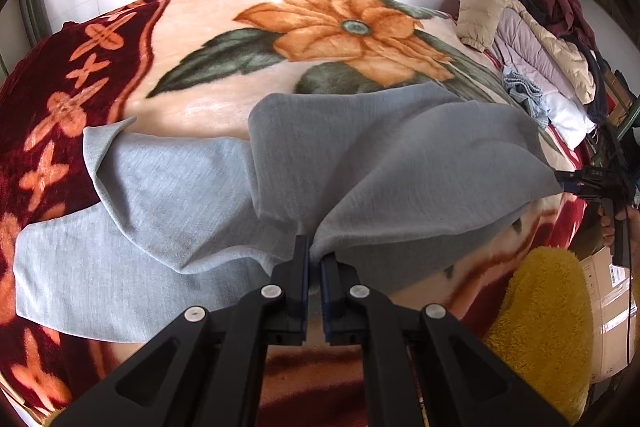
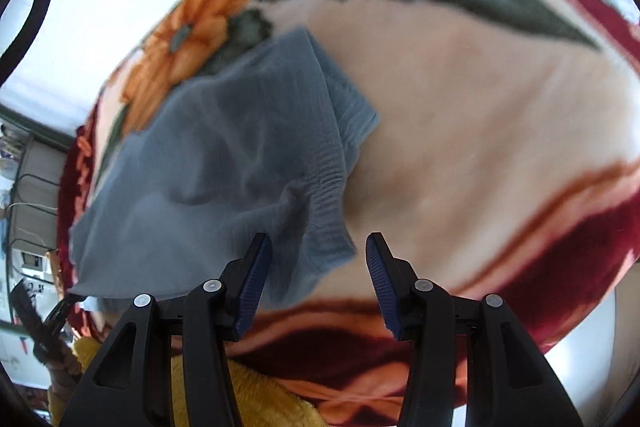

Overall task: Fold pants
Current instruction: 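Lift the held leg ends with both grippers and fold them over the pants, then open both grippers and release the folded pants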

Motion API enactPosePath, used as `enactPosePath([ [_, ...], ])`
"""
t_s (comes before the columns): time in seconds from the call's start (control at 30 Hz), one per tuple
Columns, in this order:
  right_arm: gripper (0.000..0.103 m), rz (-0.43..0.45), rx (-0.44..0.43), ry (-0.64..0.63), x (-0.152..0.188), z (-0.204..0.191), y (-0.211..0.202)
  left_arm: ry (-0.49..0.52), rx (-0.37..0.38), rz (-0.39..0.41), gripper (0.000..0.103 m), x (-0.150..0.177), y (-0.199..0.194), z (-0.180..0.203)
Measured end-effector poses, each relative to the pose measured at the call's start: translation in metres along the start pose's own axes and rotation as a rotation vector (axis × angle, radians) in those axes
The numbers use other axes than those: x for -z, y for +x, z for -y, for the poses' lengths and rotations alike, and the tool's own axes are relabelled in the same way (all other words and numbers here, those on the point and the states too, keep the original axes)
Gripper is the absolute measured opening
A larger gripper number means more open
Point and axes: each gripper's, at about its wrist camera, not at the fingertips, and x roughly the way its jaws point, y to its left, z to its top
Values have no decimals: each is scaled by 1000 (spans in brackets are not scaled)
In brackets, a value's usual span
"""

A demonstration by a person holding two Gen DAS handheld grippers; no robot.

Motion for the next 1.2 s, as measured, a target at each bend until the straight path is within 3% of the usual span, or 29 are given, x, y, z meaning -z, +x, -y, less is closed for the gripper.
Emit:
enactPosePath([
  [0.1,47,-28,-11,35,0,-2,15,0,-5,-9,5,1,3,1],
  [0.17,23,-14,0,38,1,-5,10,5,-6,-8,5,0,2,1],
  [0.4,20,52,39,-15,-22,-14,-33,-6,7,2,5,-3,1,-1],
  [0.57,19,98,88,-111,-79,-51,-62,-4,4,5,5,-11,-1,2],
  [0.73,19,297,90,-265,-117,-102,-114,-55,30,100,5,-32,-31,0],
  [0.8,19,317,109,-288,-116,-104,-116,-45,24,101,5,-34,-35,2],
  [1.03,19,115,200,-197,-81,-32,-41,-1,35,-45,5,5,-2,15],
  [1.2,19,60,238,-164,-58,0,0,57,-9,-137,5,32,27,30],
])
